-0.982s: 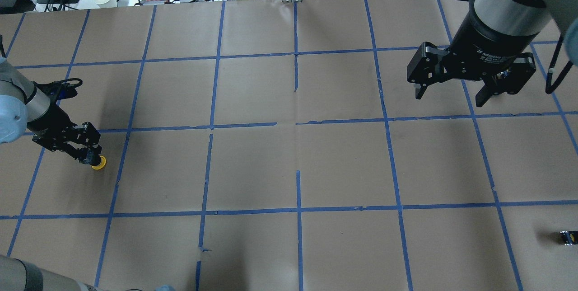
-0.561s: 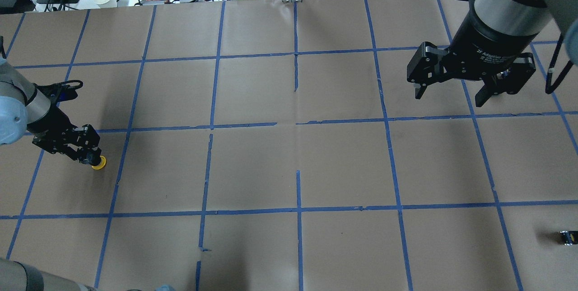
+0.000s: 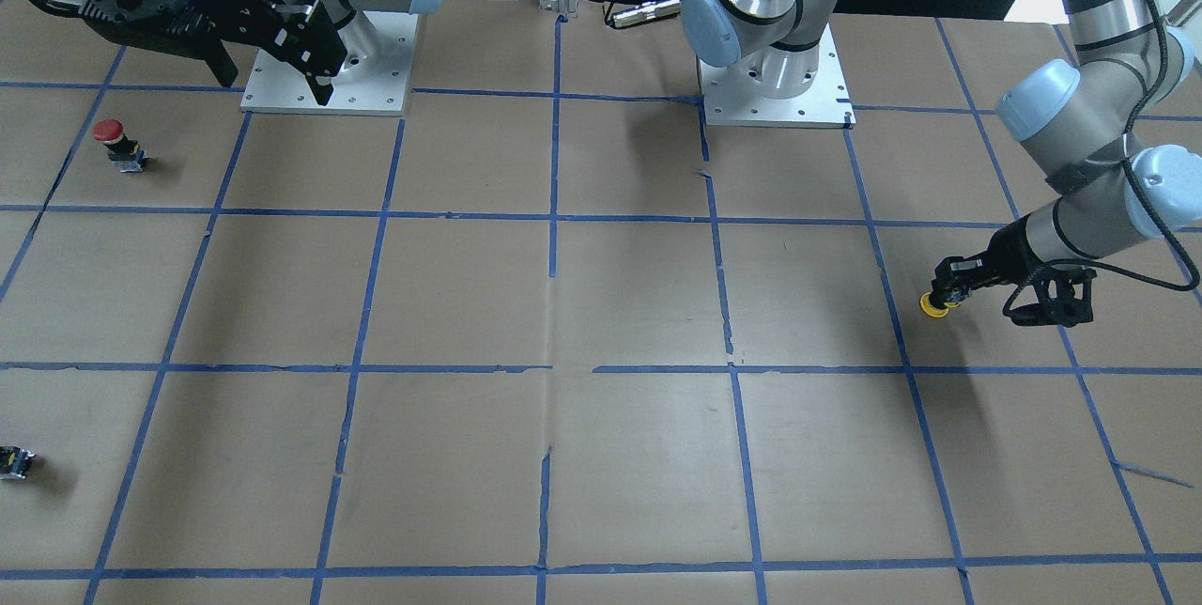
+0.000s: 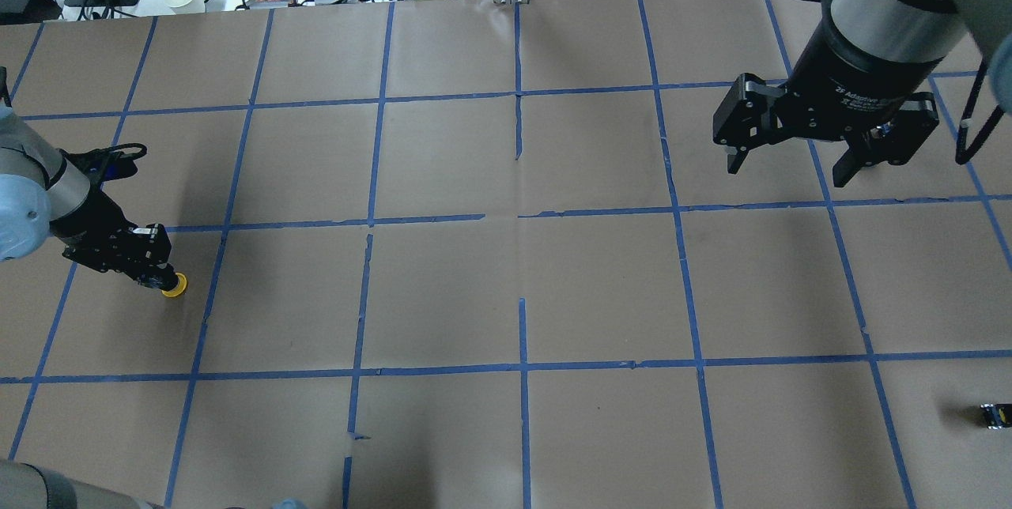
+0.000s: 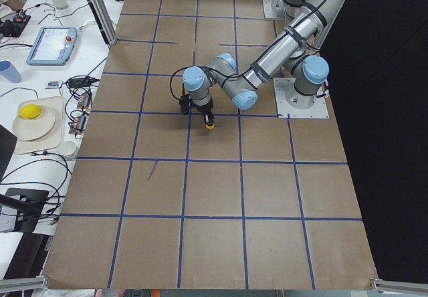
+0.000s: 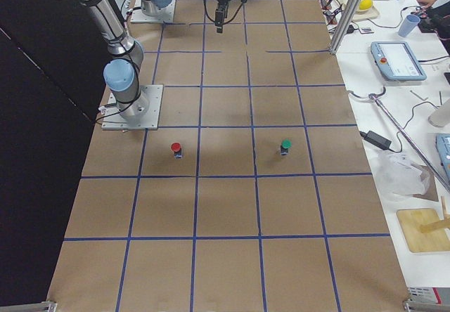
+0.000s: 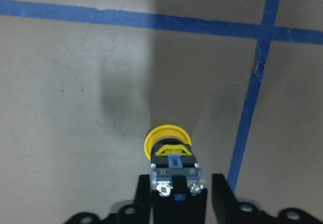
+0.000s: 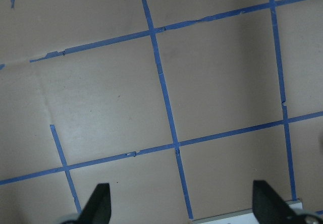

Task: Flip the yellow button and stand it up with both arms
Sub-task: 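Close the left gripper on the black base of the yellow button, then lift the button with the left gripper while the right gripper approaches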

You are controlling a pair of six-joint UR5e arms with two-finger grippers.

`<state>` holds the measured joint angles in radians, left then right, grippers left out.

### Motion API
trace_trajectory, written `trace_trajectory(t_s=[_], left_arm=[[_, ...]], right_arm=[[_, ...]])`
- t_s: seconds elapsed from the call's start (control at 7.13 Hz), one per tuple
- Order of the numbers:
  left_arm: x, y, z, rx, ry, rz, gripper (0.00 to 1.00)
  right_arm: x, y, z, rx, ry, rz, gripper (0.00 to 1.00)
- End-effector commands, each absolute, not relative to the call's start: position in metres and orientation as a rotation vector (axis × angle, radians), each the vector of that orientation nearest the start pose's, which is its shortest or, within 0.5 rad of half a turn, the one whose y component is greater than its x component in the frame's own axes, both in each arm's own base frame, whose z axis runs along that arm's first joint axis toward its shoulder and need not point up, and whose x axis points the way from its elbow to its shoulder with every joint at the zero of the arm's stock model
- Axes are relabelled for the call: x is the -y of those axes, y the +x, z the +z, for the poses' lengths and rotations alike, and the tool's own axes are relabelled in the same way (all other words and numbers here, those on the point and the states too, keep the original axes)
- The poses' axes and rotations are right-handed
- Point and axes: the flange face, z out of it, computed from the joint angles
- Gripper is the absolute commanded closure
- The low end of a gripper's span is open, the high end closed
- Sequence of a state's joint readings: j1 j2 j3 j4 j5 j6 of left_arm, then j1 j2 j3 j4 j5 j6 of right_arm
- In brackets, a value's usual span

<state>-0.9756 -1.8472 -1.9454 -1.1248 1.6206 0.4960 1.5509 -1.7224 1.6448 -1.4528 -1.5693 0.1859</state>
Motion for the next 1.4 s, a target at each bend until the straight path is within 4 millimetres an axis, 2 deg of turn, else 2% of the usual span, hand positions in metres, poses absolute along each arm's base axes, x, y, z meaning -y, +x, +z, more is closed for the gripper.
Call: trace_trajectory(t_s=[0.0, 0.14, 0.28, 0.42, 0.56, 0.7, 0.84, 0.98, 1.12, 1.26], left_arm=[[0.490, 0.180, 0.230, -3.187, -0.159, 0.316, 0.91], [0.486, 0.174, 0.232, -3.214, -0.185, 0.377, 0.91], [0.489, 0.157, 0.240, -3.265, -0.376, 0.390, 0.91], [0.486, 0.132, 0.250, -3.307, -0.649, 0.475, 0.91], [0.486, 0.085, 0.270, -3.280, -0.820, 0.528, 0.91], [0.488, 0.031, 0.286, -3.342, -1.021, 0.609, 0.92], [0.490, -0.010, 0.299, -3.315, -1.247, 0.666, 0.92], [0.486, -0.055, 0.323, -3.307, -1.475, 0.758, 0.92], [0.479, -0.100, 0.348, -3.197, -1.746, 0.869, 0.92], [0.477, -0.126, 0.364, -3.152, -1.907, 0.971, 0.92]], right_arm=[[0.424, 0.125, 0.508, -3.124, 0.330, 0.072, 0.00], [0.426, 0.125, 0.506, -3.115, 0.417, 0.070, 0.00], [0.428, 0.123, 0.509, -3.090, 0.507, 0.068, 0.00], [0.428, 0.124, 0.509, -3.041, 0.637, 0.086, 0.00], [0.433, 0.129, 0.507, -2.951, 0.804, 0.116, 0.00], [0.438, 0.133, 0.504, -2.848, 0.964, 0.159, 0.00], [0.442, 0.135, 0.502, -2.720, 1.116, 0.212, 0.00], [0.455, 0.131, 0.495, -2.533, 1.284, 0.309, 0.00], [0.465, 0.126, 0.493, -2.337, 1.395, 0.399, 0.00], [0.476, 0.123, 0.479, -2.268, 1.403, 0.467, 0.00]])
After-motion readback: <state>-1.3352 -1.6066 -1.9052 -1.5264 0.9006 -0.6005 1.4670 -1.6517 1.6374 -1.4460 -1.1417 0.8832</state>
